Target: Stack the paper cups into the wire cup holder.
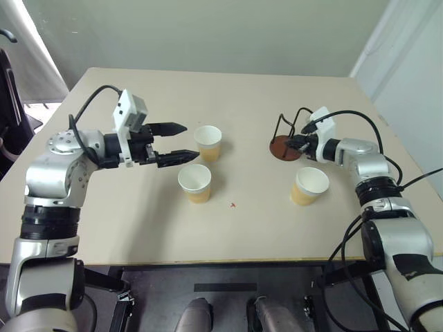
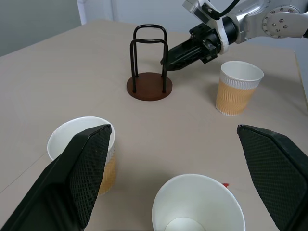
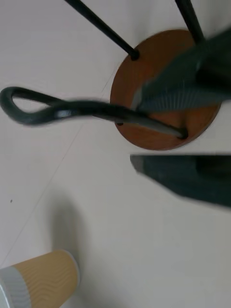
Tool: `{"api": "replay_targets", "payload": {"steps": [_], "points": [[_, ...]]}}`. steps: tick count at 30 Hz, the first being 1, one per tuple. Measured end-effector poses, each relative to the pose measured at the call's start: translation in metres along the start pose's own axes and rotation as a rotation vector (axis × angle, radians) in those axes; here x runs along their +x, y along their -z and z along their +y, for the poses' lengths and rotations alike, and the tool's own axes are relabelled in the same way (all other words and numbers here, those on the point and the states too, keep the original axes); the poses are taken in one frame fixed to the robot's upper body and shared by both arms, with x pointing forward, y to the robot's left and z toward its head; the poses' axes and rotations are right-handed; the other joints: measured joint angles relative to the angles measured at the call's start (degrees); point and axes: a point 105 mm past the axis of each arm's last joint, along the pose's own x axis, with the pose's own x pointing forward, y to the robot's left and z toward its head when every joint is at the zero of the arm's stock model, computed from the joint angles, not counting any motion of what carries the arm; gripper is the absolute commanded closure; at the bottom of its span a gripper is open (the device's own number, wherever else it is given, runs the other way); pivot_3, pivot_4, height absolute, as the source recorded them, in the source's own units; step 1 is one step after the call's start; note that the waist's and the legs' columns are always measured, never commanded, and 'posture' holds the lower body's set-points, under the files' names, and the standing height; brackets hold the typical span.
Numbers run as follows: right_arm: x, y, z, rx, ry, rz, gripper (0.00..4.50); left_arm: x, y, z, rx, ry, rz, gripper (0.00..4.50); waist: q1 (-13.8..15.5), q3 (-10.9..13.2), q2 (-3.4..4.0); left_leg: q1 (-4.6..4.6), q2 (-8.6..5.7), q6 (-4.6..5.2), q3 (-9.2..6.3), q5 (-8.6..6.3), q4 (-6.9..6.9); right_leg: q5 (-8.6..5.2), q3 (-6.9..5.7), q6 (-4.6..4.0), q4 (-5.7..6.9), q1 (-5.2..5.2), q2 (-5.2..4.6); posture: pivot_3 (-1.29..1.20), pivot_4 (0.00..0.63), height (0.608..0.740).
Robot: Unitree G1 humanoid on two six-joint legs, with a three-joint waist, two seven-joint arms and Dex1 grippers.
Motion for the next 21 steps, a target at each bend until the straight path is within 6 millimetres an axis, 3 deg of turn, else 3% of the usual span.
{"api": "replay_targets", "payload": {"steps": [8,21], "points": [[-0.004,-0.001,0.005,-0.004,-0.058,0.001,4.48,0.0,-0.001,0.0,0.003,0.002,-0.001,0.0,0.0,0.0,0.0,-0.02,0.0,-0.01,0.0,0.0,0.0,0.0,-0.02,0.0,0.0,-0.01,0.0,0.0,0.15,0.74],[-0.032,-0.016,0.047,-0.047,-0.312,-0.029,4.48,-0.002,-0.002,0.0,0.003,0.029,0.0,0.0,-0.1,0.0,0.0,-0.09,0.0,-0.35,0.03,0.2,0.08,0.0,-0.02,0.0,-0.06,-0.01,0.0,0.0,0.15,0.74]]}}
